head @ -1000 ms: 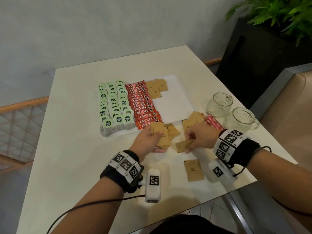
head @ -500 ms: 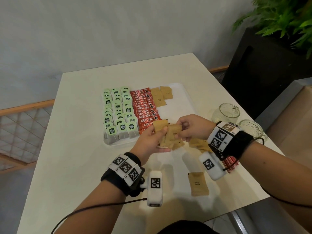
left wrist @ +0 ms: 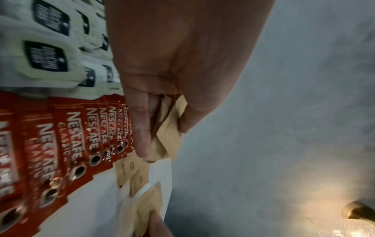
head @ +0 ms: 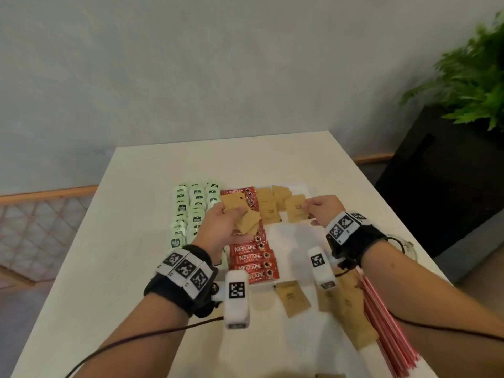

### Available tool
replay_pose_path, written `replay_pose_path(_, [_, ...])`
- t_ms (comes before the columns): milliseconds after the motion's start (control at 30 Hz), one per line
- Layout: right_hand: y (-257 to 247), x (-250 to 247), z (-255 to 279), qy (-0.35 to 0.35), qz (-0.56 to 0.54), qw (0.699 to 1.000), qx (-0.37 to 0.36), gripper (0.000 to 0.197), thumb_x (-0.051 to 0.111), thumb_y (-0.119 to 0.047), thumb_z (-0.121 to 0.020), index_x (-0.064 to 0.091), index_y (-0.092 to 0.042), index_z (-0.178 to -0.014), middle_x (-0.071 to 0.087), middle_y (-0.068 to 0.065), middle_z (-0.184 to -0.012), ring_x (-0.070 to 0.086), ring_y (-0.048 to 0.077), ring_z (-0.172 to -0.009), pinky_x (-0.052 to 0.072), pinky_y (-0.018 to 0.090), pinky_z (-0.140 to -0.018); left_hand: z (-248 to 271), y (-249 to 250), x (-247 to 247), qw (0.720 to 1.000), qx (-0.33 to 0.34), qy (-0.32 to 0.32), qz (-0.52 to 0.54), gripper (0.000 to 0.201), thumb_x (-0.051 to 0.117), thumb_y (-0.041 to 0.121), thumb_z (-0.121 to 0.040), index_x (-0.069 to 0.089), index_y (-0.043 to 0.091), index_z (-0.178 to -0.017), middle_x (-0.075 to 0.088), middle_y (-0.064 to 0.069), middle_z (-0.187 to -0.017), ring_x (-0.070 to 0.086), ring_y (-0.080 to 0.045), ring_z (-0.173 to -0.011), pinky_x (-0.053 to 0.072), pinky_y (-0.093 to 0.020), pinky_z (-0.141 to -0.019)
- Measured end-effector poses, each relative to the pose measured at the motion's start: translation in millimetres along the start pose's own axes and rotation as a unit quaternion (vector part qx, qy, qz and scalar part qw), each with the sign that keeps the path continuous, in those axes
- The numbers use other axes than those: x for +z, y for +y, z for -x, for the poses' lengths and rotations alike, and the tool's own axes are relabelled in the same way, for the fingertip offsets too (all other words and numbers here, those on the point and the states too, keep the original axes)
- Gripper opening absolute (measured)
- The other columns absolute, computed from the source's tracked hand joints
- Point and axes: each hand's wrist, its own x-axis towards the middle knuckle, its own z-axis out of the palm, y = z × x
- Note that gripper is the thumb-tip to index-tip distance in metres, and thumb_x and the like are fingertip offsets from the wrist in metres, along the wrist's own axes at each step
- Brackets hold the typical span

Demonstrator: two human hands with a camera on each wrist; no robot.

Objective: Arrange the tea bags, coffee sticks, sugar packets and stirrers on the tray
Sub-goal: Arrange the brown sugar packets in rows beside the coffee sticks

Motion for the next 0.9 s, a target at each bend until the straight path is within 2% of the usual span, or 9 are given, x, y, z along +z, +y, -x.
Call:
replay_pose_path(67, [4,6,-15,0.022,0.019,0.999,0.018,0.027,0.068,-0.016,-0.089,0.068,-0.005,-0.114,0.069,0.012,-0.098,0.066,0.028,-0.089,0.057,0.042,-0.082,-10,6,-1,1.000,-0.003,0.007,0.005,0.018,0.058,0.017,-0.097,0.057,0.010,-0.114,0.070,-0.016,-0.110,0.072,-0.032,-0.094,0.062,-0.034,-0.065])
replay_pose_path(133, [7,13,-25,0.031,0.032,0.999,0.024,0.023,0.072,-0.019,-0.086,0.070,-0.009,-0.107,0.070,0.011,-0.098,0.066,0.030,-0.092,0.056,0.046,-0.087,-19,8,-2,1.000,-0.007,0.008,0.009,0.019,0.059,0.017,-0.097,0.058,0.010,-0.114,0.070,-0.016,-0.110,0.072,-0.033,-0.094,0.062,-0.036,-0.066])
replay_pose_path(267, [7,26,-35,0.028,0.050,0.998,0.025,0.008,0.073,-0.020,-0.084,0.066,-0.019,-0.089,0.068,0.005,-0.096,0.065,0.025,-0.089,0.055,0.042,-0.087,-31,8,-5,1.000,-0.015,0.013,0.014,0.020,0.060,0.020,-0.097,0.058,0.011,-0.114,0.070,-0.015,-0.110,0.073,-0.031,-0.092,0.062,-0.037,-0.069])
replay_pose_path(367, [8,30,-39,0.028,0.069,0.997,0.023,0.008,0.071,-0.021,-0.086,0.064,-0.021,-0.089,0.068,0.003,-0.098,0.065,0.023,-0.093,0.054,0.036,-0.088,-39,4,-6,0.999,-0.027,0.017,0.015,0.020,0.059,0.021,-0.098,0.058,0.011,-0.116,0.069,-0.015,-0.112,0.073,-0.031,-0.091,0.062,-0.039,-0.072])
replay_pose_path(500, [5,30,-40,0.029,0.086,0.995,0.033,0.008,0.072,-0.023,-0.085,0.065,-0.022,-0.088,0.069,0.002,-0.098,0.065,0.021,-0.094,0.052,0.031,-0.085,-41,4,-6,0.998,-0.043,0.004,0.043,0.026,0.058,0.020,-0.098,0.057,0.008,-0.121,0.069,-0.018,-0.113,0.072,-0.034,-0.095,0.062,-0.036,-0.067])
replay_pose_path(633, [-2,26,-31,0.037,0.055,0.997,0.034,0.015,0.072,-0.032,-0.083,0.061,-0.022,-0.087,0.066,0.001,-0.092,0.064,0.022,-0.086,0.055,0.037,-0.083,-35,4,-5,0.998,-0.037,-0.047,0.031,0.055,0.072,0.013,-0.087,0.048,0.004,-0.135,0.068,-0.016,-0.118,0.072,-0.031,-0.099,0.061,-0.039,-0.075])
replay_pose_path(667, [-7,24,-24,0.027,0.019,0.999,0.019,0.015,0.071,-0.033,-0.084,0.061,-0.021,-0.086,0.066,0.002,-0.090,0.063,0.021,-0.081,0.055,0.037,-0.080,-32,5,-3,0.997,-0.030,-0.068,0.014,0.059,0.075,0.009,-0.083,0.047,0.004,-0.135,0.068,-0.015,-0.119,0.072,-0.030,-0.098,0.061,-0.038,-0.076])
replay_pose_path(767, [-29,19,7,-0.057,-0.099,0.993,-0.034,0.020,0.067,-0.035,-0.088,0.069,-0.015,-0.090,0.066,0.002,-0.084,0.059,0.016,-0.069,0.052,0.031,-0.066,-19,8,6,0.991,-0.002,-0.121,-0.065,0.049,0.076,0.003,-0.082,0.055,0.013,-0.125,0.071,-0.011,-0.114,0.073,-0.025,-0.095,0.061,-0.037,-0.077])
replay_pose_path(900, [-49,15,47,-0.161,-0.112,0.977,-0.084,0.015,0.070,-0.029,-0.086,0.073,-0.014,-0.089,0.067,0.003,-0.079,0.059,0.010,-0.064,0.051,0.024,-0.063,0,7,19,0.973,0.029,-0.174,-0.148,0.048,0.074,0.002,-0.083,0.058,0.018,-0.125,0.073,-0.007,-0.109,0.074,-0.024,-0.093,0.061,-0.037,-0.076])
